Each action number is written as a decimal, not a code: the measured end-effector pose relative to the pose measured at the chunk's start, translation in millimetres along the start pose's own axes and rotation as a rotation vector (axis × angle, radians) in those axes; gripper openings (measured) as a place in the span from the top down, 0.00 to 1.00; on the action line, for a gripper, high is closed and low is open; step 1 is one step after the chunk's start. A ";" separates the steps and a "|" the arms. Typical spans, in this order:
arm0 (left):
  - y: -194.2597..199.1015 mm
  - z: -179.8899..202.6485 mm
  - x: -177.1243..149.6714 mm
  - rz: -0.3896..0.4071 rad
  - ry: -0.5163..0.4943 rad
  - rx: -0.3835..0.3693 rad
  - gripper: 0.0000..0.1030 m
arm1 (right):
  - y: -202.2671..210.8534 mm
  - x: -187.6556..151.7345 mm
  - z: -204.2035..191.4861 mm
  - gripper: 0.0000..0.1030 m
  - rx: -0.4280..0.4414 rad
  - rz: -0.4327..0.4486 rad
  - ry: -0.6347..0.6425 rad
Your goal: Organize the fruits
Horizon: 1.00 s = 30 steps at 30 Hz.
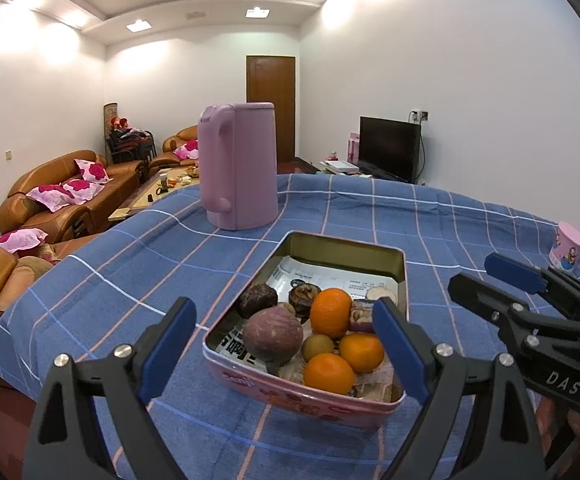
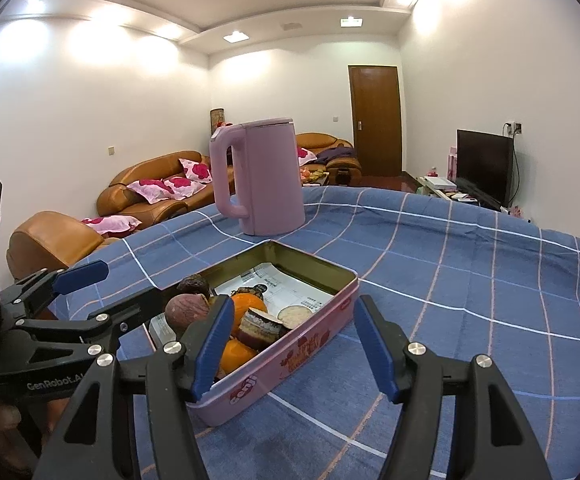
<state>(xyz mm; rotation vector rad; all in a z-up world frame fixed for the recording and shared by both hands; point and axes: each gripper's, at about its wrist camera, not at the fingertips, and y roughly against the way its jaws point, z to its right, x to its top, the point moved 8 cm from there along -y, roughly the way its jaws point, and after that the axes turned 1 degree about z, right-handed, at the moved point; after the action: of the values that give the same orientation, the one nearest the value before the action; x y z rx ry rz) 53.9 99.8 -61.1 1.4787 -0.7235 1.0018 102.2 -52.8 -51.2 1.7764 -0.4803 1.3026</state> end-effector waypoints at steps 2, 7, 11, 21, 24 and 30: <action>0.7 0.5 0.0 0.001 -0.001 0.001 0.10 | 1.6 0.4 0.9 0.37 -0.003 0.003 -0.003; 2.2 2.5 0.1 0.002 -0.003 -0.001 0.10 | 8.2 1.6 4.2 0.37 -0.013 0.020 -0.011; 2.4 3.1 0.3 0.003 -0.002 -0.001 0.10 | 11.1 2.5 7.2 0.37 -0.021 0.028 -0.015; 3.0 7.5 1.1 0.003 -0.004 -0.001 0.10 | 11.4 2.6 7.4 0.36 -0.019 0.031 -0.017; 3.5 8.0 1.6 0.005 -0.005 -0.002 0.10 | 11.7 2.3 7.0 0.36 -0.018 0.029 -0.019; 3.4 7.7 2.0 0.006 -0.004 0.001 0.10 | 12.4 2.6 5.9 0.36 -0.015 0.025 -0.019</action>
<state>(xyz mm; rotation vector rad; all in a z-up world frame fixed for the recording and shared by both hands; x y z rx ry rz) 53.3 91.9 -57.6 1.4801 -0.7308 1.0038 97.7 -64.0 -44.2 1.7771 -0.5237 1.2970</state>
